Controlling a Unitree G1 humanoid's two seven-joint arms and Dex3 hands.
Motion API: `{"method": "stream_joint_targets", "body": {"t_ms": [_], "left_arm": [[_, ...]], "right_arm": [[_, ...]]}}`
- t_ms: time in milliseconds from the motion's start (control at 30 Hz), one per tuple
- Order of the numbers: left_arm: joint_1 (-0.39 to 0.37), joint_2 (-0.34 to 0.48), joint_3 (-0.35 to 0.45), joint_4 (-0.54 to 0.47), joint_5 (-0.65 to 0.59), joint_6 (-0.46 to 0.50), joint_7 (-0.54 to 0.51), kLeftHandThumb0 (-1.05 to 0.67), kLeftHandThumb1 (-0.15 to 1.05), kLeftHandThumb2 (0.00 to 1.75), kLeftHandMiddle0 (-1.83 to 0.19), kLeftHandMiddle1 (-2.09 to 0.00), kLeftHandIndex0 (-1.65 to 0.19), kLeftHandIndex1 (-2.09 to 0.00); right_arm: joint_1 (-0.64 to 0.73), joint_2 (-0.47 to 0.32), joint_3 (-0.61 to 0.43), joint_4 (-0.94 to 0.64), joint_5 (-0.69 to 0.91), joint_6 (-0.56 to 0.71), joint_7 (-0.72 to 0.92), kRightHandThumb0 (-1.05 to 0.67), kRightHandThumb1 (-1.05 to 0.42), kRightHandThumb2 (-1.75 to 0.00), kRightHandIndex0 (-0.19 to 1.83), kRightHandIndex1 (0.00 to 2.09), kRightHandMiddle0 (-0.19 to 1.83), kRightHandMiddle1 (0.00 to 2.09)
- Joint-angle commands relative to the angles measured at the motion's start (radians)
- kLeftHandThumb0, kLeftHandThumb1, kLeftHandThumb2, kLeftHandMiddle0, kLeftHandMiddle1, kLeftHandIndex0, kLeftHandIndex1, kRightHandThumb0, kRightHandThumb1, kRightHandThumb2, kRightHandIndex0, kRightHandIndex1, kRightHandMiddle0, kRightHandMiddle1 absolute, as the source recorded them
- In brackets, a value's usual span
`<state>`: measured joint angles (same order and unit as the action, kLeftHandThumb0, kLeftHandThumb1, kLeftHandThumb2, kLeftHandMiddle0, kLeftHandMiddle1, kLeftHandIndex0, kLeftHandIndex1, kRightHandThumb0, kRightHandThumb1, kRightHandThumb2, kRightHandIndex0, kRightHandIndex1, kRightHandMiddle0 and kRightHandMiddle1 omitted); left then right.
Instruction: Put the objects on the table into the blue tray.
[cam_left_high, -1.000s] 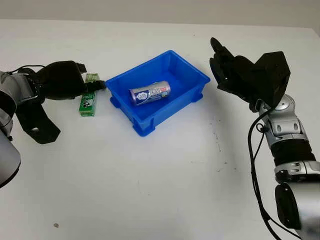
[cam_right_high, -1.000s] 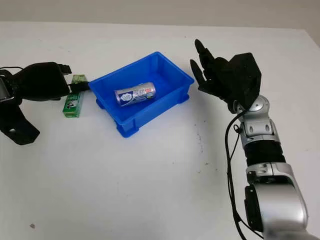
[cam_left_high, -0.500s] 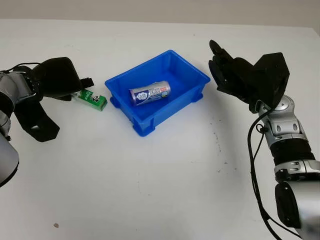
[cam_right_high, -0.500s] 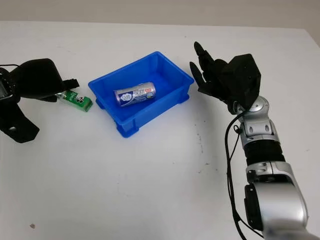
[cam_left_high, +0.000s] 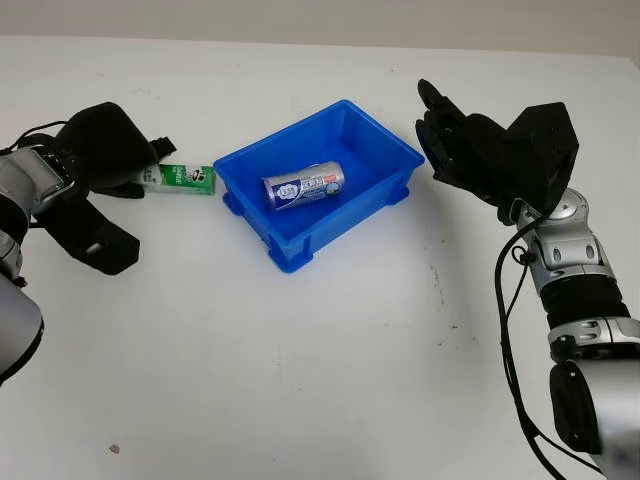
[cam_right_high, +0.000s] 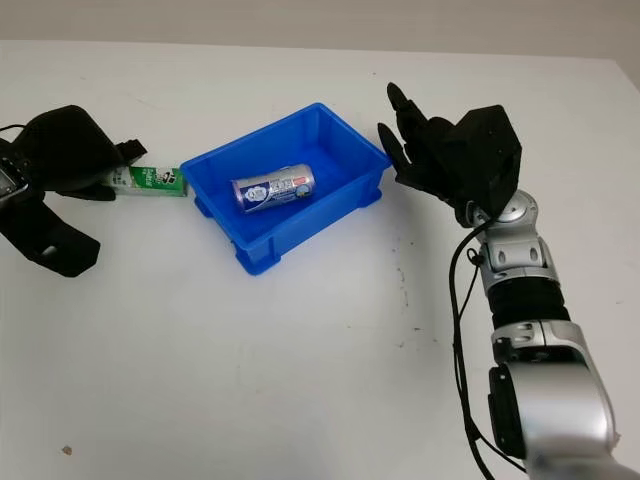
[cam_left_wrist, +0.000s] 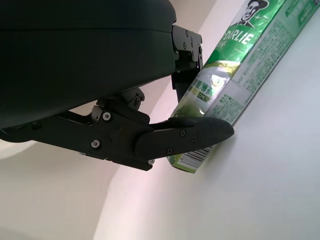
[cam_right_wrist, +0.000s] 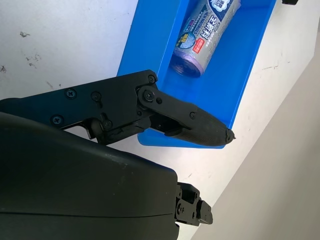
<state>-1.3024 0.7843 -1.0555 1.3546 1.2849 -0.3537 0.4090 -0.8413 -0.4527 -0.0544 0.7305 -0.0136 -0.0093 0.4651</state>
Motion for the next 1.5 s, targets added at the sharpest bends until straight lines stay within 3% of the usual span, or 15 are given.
{"method": "stream_joint_targets", "body": {"t_ms": [0, 33, 133, 300, 533, 567, 600, 733, 800, 867, 1233, 1467], "left_arm": [[-0.012, 0.02, -0.006, -0.008, 0.015, 0.001, 0.043, -0.35, 1.05, 0.45, -0.73, -2.09, -0.26, -2.09], [-0.014, 0.026, -0.009, -0.01, 0.022, -0.003, 0.064, -0.37, 1.05, 0.46, -0.83, -2.09, -0.37, -2.09], [-0.02, 0.051, -0.01, -0.021, 0.04, -0.029, 0.194, -0.43, 1.05, 0.49, -1.0, -2.09, -0.47, -2.09], [-0.032, 0.079, 0.045, -0.031, -0.004, -0.07, 0.321, -0.44, 1.05, 0.51, -0.93, -2.09, -0.55, -2.09], [-0.044, 0.107, 0.099, -0.031, -0.038, -0.033, 0.267, -0.42, 1.05, 0.43, -1.03, -2.09, -0.47, -2.09], [-0.04, 0.109, 0.122, -0.032, -0.059, -0.028, 0.274, -0.41, 1.05, 0.36, -1.0, -2.09, -0.28, -2.08], [-0.037, 0.108, 0.147, -0.034, -0.083, -0.017, 0.28, -0.41, 1.05, 0.32, -0.96, -2.09, -0.22, -2.05], [-0.042, 0.101, 0.237, -0.044, -0.172, 0.002, 0.303, -0.4, 1.05, 0.32, -0.82, -2.09, -0.41, -2.09], [-0.052, 0.097, 0.284, -0.046, -0.218, 0.004, 0.29, -0.39, 1.05, 0.33, -0.73, -2.09, -0.42, -2.09], [-0.069, 0.096, 0.31, -0.054, -0.239, 0.002, 0.283, -0.43, 1.05, 0.48, -0.7, -2.09, -0.41, -2.09], [-0.118, 0.093, 0.351, -0.123, -0.236, -0.006, 0.321, -0.44, 1.05, 0.45, -0.84, -2.09, -0.46, -2.09], [-0.103, 0.048, 0.452, -0.198, -0.347, -0.114, 0.268, -0.47, 1.05, 0.54, -1.08, -2.09, -0.69, -2.09]], "right_arm": [[-0.015, -0.011, -0.003, 0.001, 0.003, 0.0, -0.002, -0.55, -1.05, -0.73, -0.19, 0.0, -0.19, 0.0], [-0.013, -0.012, -0.003, 0.0, 0.002, -0.003, -0.002, -0.55, -1.05, -0.72, -0.19, 0.0, -0.19, 0.0], [-0.013, -0.012, -0.006, 0.002, 0.005, -0.003, 0.0, -0.55, -1.05, -0.72, -0.19, 0.0, -0.19, 0.0], [-0.022, -0.012, -0.001, 0.017, 0.0, -0.014, 0.001, -0.55, -1.05, -0.73, -0.19, 0.0, -0.19, 0.0], [-0.041, -0.006, 0.004, 0.046, -0.006, -0.017, 0.0, -0.55, -1.05, -0.73, -0.19, 0.0, -0.19, 0.0], [-0.041, -0.006, 0.006, 0.048, -0.009, -0.02, -0.003, -0.55, -1.05, -0.73, -0.19, 0.0, -0.19, 0.0], [-0.041, -0.005, 0.007, 0.048, -0.011, -0.021, -0.005, -0.55, -1.05, -0.73, -0.19, 0.0, -0.19, 0.0], [-0.04, -0.006, 0.014, 0.047, -0.022, -0.023, -0.015, -0.56, -1.05, -0.72, -0.19, 0.0, -0.19, 0.0], [-0.04, -0.005, 0.015, 0.045, -0.021, -0.021, -0.013, -0.55, -1.05, -0.72, -0.19, 0.0, -0.19, 0.0], [-0.039, -0.003, 0.013, 0.042, -0.016, -0.018, -0.01, -0.55, -1.05, -0.72, -0.19, 0.0, -0.19, 0.0], [-0.031, -0.004, 0.015, 0.044, -0.012, -0.028, -0.008, -0.57, -1.05, -0.72, -0.19, 0.0, -0.19, 0.0], [-0.029, -0.003, 0.016, 0.046, -0.012, -0.028, -0.013, -0.57, -1.05, -0.72, -0.19, 0.0, -0.19, 0.0]]}}
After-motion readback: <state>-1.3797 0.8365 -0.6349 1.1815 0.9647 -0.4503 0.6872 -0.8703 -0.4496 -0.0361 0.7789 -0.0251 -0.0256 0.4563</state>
